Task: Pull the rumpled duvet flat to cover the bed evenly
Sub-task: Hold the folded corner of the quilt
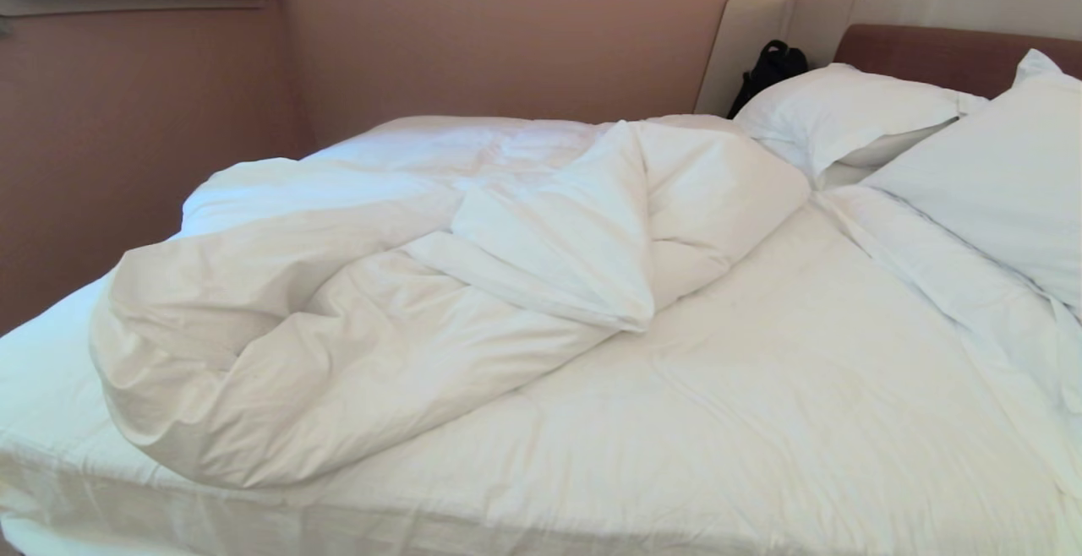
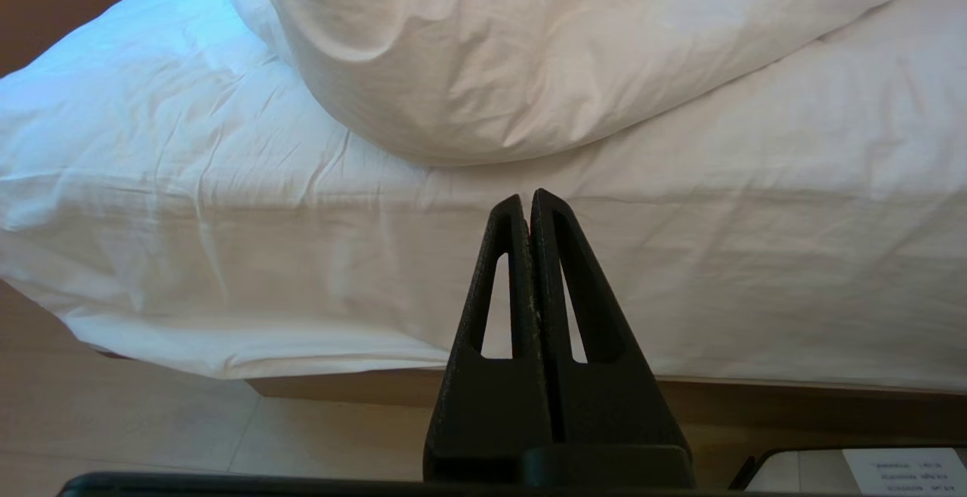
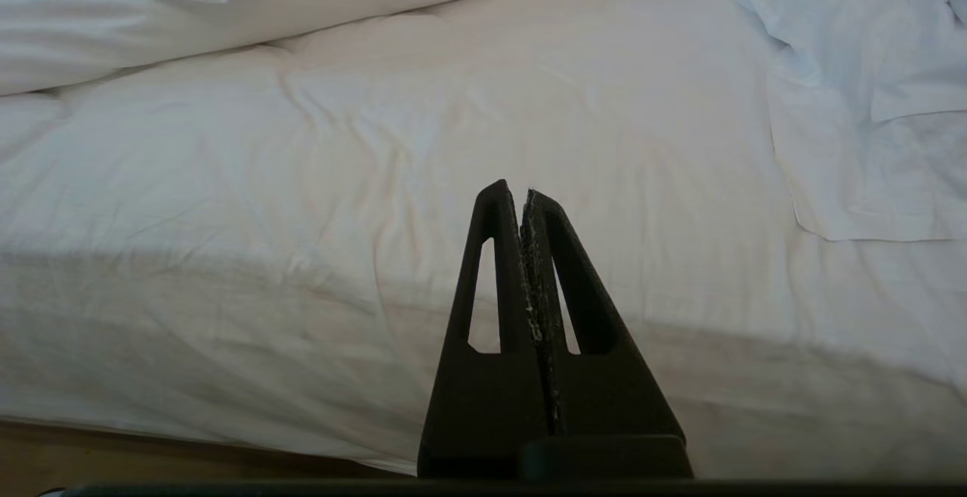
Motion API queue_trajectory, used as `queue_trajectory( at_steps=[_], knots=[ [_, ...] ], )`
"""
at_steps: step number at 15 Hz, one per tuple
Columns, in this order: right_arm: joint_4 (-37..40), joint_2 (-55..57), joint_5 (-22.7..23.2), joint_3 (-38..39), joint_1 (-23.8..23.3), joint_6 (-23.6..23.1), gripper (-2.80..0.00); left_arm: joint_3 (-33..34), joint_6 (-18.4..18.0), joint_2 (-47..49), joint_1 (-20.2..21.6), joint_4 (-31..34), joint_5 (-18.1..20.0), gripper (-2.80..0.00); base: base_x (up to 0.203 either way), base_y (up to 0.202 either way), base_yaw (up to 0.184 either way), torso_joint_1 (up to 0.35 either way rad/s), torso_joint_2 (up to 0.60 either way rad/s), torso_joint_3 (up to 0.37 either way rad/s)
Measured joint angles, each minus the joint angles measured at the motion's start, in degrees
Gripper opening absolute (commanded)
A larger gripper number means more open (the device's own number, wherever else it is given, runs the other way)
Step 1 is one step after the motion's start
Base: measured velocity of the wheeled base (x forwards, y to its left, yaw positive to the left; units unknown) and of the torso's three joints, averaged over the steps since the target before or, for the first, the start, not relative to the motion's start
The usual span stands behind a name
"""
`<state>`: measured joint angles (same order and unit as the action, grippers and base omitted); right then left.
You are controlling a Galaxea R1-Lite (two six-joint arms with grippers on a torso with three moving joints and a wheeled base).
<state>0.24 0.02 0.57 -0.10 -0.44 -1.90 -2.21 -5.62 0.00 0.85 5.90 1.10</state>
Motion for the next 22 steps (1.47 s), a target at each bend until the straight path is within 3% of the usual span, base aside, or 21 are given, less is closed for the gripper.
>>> queue_trajectory(
  at_steps=[22],
  knots=[
    [0.0,0.0,0.0,0.0,0.0,0.0,-2.8,0.0,0.0,0.0,0.0,0.1,-0.1,-2.8,-0.024,0.0,0.0,0.0,0.0,0.0]
  ],
)
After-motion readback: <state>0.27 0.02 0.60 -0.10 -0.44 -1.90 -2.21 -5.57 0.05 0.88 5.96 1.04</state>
